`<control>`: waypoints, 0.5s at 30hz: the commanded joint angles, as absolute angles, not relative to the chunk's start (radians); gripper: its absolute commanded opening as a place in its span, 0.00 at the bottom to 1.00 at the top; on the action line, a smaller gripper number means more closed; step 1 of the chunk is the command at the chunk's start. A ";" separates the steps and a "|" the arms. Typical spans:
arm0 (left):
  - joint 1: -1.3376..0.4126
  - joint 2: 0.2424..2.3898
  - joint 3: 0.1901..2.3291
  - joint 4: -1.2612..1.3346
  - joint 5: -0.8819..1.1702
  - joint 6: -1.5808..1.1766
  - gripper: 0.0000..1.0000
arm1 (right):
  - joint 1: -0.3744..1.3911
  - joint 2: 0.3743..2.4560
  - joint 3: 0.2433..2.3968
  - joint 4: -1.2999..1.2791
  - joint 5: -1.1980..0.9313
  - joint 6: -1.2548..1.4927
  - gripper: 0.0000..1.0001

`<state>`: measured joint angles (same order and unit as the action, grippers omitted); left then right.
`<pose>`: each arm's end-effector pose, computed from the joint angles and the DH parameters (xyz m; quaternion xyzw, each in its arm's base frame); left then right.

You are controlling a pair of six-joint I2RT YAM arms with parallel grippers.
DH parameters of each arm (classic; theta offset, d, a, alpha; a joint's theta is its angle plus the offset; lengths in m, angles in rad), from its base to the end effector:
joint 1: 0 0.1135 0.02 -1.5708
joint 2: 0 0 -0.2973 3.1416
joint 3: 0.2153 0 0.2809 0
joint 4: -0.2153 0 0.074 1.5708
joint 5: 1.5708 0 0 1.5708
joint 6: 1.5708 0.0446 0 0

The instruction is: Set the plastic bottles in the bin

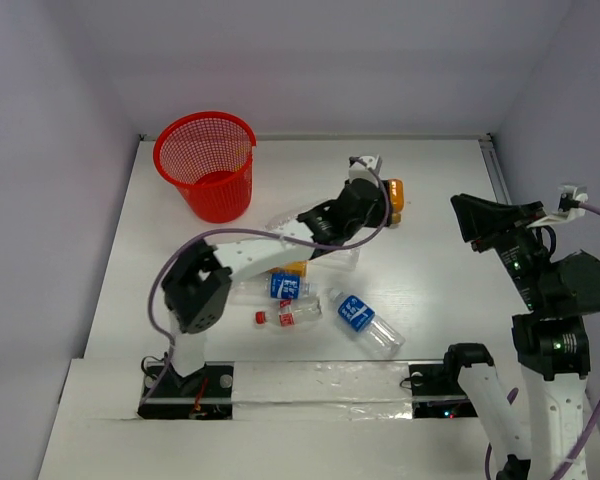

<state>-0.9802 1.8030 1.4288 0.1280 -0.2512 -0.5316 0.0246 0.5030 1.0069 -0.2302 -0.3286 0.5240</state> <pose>0.2762 -0.3921 0.3298 0.0989 0.7799 -0.3466 0.5117 0.0824 0.0164 0.4733 0.0209 0.6096 0.3081 0.7301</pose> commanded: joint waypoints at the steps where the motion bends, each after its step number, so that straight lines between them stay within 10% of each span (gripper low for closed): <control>1: -0.983 1.958 1.618 0.025 -0.325 -0.528 0.47 | 0.017 0.482 1.009 -0.238 -0.340 0.506 0.37; 4: -0.983 2.132 1.825 -0.082 -0.359 -0.541 0.69 | 0.017 0.465 0.994 -0.230 -0.365 0.512 0.76; 15: -0.963 2.512 2.301 -0.224 -0.465 -0.574 0.89 | 0.017 0.422 0.974 -0.226 -0.460 0.543 0.92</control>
